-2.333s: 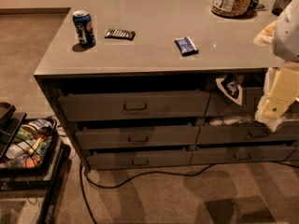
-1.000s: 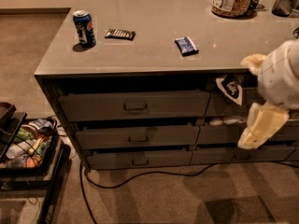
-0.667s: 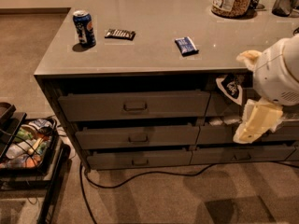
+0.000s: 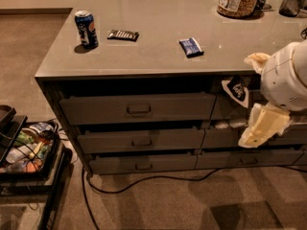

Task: Open bottom drawer

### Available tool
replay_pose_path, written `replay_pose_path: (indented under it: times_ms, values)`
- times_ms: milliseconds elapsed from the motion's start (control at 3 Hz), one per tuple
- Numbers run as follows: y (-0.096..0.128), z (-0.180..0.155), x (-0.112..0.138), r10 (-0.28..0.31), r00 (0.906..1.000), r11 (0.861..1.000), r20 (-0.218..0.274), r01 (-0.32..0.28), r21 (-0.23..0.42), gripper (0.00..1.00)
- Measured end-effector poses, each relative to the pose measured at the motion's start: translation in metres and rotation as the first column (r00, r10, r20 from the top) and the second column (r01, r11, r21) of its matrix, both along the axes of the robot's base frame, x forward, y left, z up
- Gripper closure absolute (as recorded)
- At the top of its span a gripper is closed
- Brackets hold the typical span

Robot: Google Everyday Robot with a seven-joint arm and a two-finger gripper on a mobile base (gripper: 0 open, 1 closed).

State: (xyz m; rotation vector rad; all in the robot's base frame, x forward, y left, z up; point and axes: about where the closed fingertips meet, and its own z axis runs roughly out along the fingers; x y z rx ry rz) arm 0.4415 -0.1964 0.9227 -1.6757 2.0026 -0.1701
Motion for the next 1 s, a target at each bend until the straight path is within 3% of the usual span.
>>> replay_pose_path:
  times_ms: [333,667,1000]
  values:
    - [0.011,-0.034,0.006,0.038,0.9990,0.995,0.024,-0.040,0.088,0.00]
    - [0.036,-0.065,0.032,0.060,0.9934,0.982,0.098,-0.076,0.174,0.00]
    - [0.058,-0.095,0.060,0.060,0.9913,0.976,0.117,-0.083,0.201,0.00]
